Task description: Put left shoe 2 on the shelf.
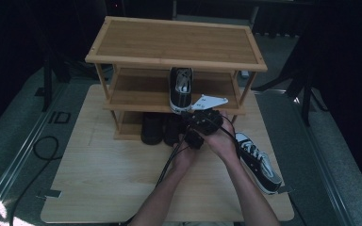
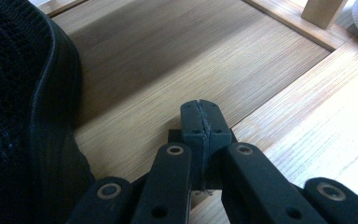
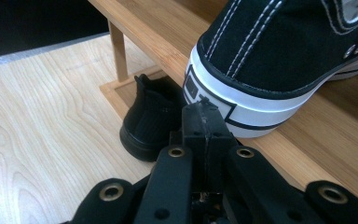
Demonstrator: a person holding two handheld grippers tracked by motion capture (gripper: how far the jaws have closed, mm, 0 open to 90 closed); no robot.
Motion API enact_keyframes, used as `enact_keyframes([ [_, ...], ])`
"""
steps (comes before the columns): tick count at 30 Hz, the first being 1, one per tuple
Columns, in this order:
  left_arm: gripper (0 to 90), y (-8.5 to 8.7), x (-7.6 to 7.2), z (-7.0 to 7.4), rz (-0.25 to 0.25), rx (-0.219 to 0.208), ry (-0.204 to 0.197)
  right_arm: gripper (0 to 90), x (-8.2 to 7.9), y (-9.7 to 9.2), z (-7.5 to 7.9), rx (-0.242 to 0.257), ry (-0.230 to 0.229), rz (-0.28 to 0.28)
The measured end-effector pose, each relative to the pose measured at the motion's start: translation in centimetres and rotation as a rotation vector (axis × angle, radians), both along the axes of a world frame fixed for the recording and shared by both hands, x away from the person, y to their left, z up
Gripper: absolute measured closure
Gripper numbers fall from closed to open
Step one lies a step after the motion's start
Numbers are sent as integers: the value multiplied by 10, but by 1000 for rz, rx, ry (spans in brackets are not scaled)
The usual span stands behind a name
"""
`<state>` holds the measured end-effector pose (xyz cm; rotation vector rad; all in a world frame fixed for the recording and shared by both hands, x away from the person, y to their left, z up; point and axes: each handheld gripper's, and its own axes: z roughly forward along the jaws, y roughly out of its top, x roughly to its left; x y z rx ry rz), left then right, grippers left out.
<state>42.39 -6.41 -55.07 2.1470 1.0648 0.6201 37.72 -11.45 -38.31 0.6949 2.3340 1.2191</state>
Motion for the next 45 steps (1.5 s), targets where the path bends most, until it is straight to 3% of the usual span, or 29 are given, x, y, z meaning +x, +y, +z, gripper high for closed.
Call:
enact_keyframes([
  [7,900,0,0,0,4,0,2,900,4,4,-2,-11,-13,-20],
  [10,900,0,0,0,4,0,0,900,5,4,-4,-4,4,-11],
  [13,900,0,0,0,7,-3,3,900,7,6,-5,-5,-10,-46],
  [17,900,0,-1,0,9,-3,0,900,9,5,-8,17,13,-54],
  [20,900,0,-1,0,11,-10,4,830,7,4,-6,13,11,-53],
  [26,900,0,-1,0,3,-4,-1,728,-5,-3,1,7,6,-42],
  [31,900,2,-3,-3,34,-48,-17,664,-17,-15,7,10,21,-31],
  [35,882,2,-3,-2,32,-50,-7,634,-26,-21,5,4,40,-27],
  [38,870,3,-3,-2,27,-30,-21,629,-33,-26,2,9,49,-35],
  [42,846,4,-4,-2,31,-35,-27,625,-42,-33,-3,4,56,-35],
  [43,837,4,-4,-2,28,-38,-30,614,-44,-35,-4,5,54,-35],
  [45,836,4,-4,-3,27,-39,-33,601,-48,-42,-9,-13,-11,-1],
])
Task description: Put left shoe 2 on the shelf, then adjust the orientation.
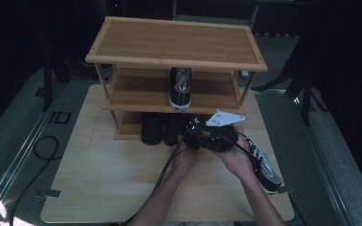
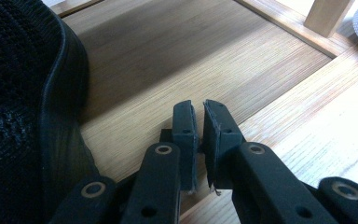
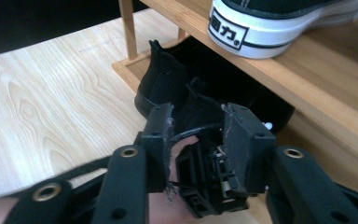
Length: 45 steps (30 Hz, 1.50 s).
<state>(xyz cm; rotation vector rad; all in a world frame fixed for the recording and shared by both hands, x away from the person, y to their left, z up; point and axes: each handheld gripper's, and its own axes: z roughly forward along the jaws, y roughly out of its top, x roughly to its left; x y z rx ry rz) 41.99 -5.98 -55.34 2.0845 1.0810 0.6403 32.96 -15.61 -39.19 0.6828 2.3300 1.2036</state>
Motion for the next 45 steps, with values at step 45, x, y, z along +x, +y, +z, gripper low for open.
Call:
enact_keyframes([
  [45,631,18,-44,8,-136,-128,-35,630,22,-111,-43,-53,134,-264],
])
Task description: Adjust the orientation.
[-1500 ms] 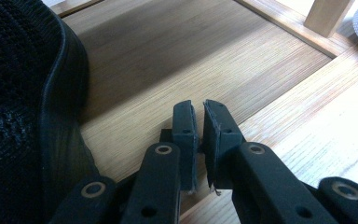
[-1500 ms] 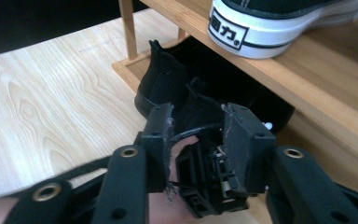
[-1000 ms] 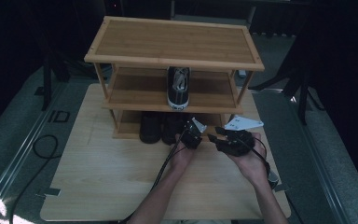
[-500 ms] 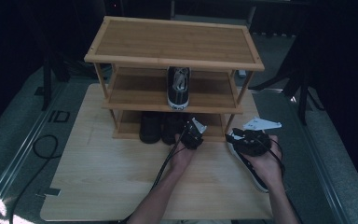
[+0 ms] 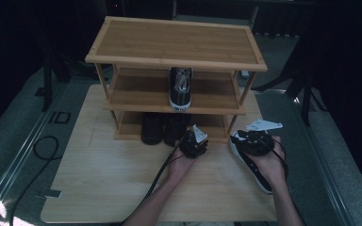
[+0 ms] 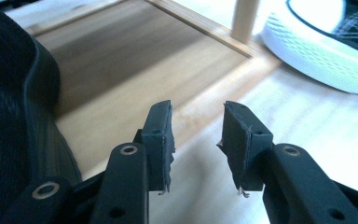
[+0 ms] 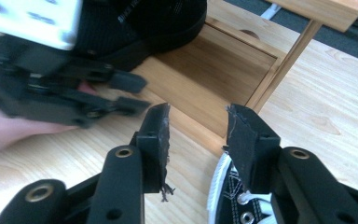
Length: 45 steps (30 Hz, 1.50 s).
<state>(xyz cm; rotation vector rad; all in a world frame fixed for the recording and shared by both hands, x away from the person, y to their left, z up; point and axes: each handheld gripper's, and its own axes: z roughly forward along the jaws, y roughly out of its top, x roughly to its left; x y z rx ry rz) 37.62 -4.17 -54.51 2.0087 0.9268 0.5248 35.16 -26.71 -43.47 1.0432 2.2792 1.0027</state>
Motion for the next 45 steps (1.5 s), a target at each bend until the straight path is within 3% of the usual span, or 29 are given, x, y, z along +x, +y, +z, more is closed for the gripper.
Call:
enact_keyframes([
  [5,621,15,-15,-2,-19,-9,4,797,9,-7,-6,-69,-5,-11],
  [8,618,23,-22,-4,-15,-23,0,899,13,-16,-8,-81,-5,-32],
  [24,610,67,-47,-12,39,-64,20,900,21,-59,-30,-112,42,-150],
  [45,604,78,-55,-10,55,-36,12,900,25,-99,-64,-106,148,-247],
])
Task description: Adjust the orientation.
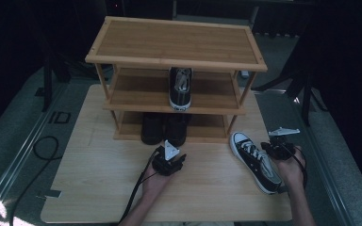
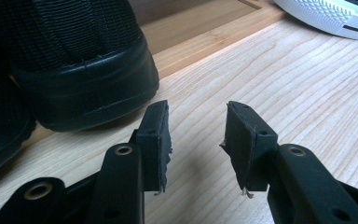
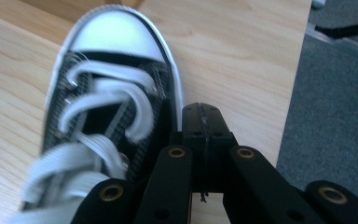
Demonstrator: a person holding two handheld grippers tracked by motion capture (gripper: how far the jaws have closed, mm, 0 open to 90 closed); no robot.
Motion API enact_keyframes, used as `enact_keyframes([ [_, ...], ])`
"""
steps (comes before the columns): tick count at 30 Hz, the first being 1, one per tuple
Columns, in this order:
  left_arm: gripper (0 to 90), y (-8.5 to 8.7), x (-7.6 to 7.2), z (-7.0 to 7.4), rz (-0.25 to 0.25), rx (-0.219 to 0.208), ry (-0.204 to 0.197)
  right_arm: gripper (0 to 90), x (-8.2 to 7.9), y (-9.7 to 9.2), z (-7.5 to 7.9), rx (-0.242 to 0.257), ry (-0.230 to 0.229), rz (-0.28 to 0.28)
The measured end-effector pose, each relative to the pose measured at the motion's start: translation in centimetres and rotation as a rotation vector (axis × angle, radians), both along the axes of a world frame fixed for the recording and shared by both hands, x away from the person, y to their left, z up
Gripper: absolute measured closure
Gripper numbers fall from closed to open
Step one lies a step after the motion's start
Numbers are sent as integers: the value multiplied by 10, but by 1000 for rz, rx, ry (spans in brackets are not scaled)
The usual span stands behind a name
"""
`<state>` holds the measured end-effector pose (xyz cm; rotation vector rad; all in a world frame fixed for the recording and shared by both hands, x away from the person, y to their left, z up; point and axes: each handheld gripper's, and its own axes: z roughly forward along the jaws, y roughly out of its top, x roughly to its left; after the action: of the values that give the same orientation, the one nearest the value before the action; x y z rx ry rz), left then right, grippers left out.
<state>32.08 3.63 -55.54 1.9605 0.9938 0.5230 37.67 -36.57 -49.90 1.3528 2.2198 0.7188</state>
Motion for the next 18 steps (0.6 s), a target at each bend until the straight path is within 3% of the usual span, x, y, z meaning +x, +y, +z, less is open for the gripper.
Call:
enact_keyframes([
  [13,604,1,0,-2,5,-1,3,900,0,-20,-23,24,82,-18],
  [18,603,1,1,-2,9,-5,6,900,1,-20,-28,67,109,26],
])
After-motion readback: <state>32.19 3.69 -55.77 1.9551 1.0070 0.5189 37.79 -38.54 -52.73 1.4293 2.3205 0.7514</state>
